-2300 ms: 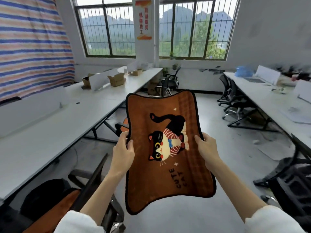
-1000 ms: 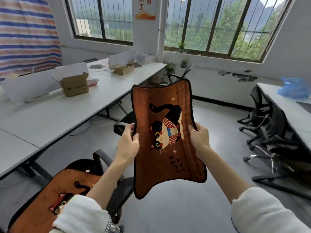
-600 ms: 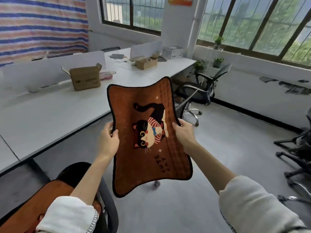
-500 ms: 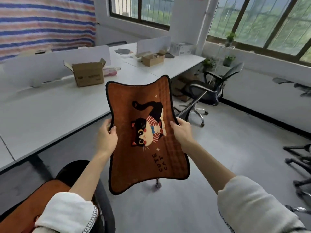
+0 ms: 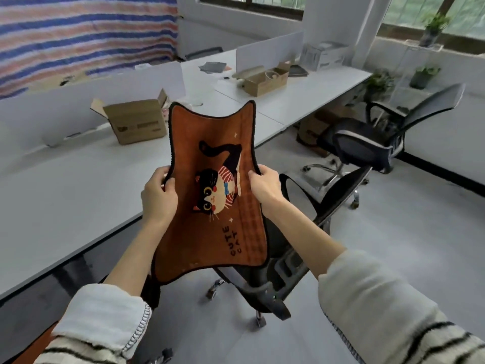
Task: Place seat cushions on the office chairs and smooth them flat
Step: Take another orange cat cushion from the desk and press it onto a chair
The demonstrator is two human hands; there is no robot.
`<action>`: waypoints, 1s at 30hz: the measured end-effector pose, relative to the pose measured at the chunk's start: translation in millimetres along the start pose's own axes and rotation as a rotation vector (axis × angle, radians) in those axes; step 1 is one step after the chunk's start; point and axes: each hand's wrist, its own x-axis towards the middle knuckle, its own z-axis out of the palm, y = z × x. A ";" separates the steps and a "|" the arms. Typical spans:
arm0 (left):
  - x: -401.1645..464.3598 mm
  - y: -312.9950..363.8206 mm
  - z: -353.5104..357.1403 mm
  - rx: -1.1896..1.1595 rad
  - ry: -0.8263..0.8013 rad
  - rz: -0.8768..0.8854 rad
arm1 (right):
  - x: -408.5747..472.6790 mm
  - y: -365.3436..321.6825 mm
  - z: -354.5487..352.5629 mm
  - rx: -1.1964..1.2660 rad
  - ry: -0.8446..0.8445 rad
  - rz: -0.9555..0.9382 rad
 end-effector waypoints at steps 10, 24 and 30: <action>111.8 -29.8 141.7 0.015 -0.321 -0.065 | 159.6 43.6 -7.0 -0.049 0.195 0.275; 170.0 -181.6 344.7 0.308 -0.765 -0.099 | 260.1 254.1 0.2 0.021 0.611 0.908; 190.7 -266.4 403.6 0.392 -0.723 -0.221 | 284.8 343.2 -4.5 0.023 0.759 1.076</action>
